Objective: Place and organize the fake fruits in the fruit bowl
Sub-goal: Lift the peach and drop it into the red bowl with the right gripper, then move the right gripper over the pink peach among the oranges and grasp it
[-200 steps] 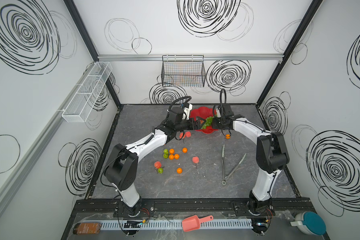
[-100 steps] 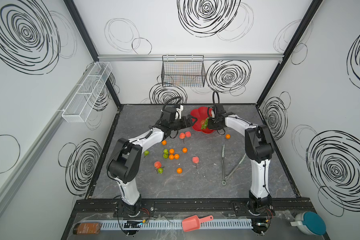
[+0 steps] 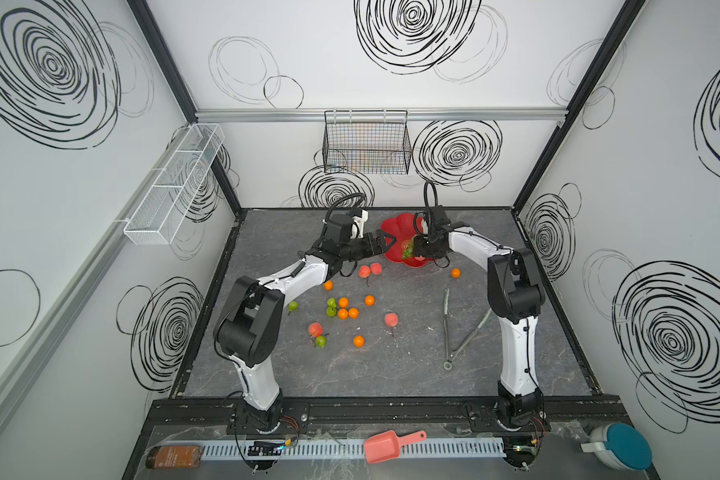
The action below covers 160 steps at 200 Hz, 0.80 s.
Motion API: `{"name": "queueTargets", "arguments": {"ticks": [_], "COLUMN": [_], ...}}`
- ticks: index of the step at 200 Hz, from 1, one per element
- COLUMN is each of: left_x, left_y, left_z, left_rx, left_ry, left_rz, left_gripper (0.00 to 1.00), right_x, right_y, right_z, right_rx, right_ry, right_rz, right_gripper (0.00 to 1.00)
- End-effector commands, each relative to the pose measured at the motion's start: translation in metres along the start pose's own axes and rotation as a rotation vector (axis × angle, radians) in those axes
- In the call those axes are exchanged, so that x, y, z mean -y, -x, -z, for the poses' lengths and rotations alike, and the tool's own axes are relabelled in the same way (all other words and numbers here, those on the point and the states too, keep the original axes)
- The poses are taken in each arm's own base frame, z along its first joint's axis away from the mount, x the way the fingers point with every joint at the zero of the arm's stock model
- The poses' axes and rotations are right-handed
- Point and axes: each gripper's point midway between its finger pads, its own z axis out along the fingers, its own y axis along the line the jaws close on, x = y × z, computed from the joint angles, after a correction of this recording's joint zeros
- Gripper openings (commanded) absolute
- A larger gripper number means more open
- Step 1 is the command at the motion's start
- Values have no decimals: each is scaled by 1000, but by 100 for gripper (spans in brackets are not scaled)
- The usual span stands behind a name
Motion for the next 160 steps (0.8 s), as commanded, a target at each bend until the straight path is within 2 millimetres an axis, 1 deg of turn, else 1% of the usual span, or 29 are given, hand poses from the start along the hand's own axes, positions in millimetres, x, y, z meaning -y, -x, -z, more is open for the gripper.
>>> {"name": "queueTargets", "arguments": {"ticks": [1,24,48,63,85,86,99,115,137,160], "left_x": [15,25,39,46,47,47,45,43,39,29], "left_y": [10,5,-1,-4,-15,-15,-22,-32,-48,-70], "left_z": [10,15,27,40,62,64,78,95,115,133], "left_rx": [30,23,29,39,53,56,67,78,79,61], "left_ry": [18,55,74,79,114,115,131,148,167,193], "left_rz": [-77,-114,-136,-142,-150,-151,-148,-141,-141,-134], "left_gripper": [96,96,96,96,96,96,96,96,96,96], "right_x": [-6,-12,-19,-23,-28,-29,-33,-39,-50,-66], "right_y": [18,21,15,7,-10,-9,-21,-39,-66,-92], "right_z": [33,60,87,104,127,130,142,151,156,158], "right_rx": [55,105,149,173,203,212,228,232,220,202], "right_ry": [1,22,36,39,56,58,78,110,143,178], "right_rz": [19,28,44,56,63,63,71,77,89,103], "right_gripper": [54,54,54,54,54,54,52,51,51,52]}}
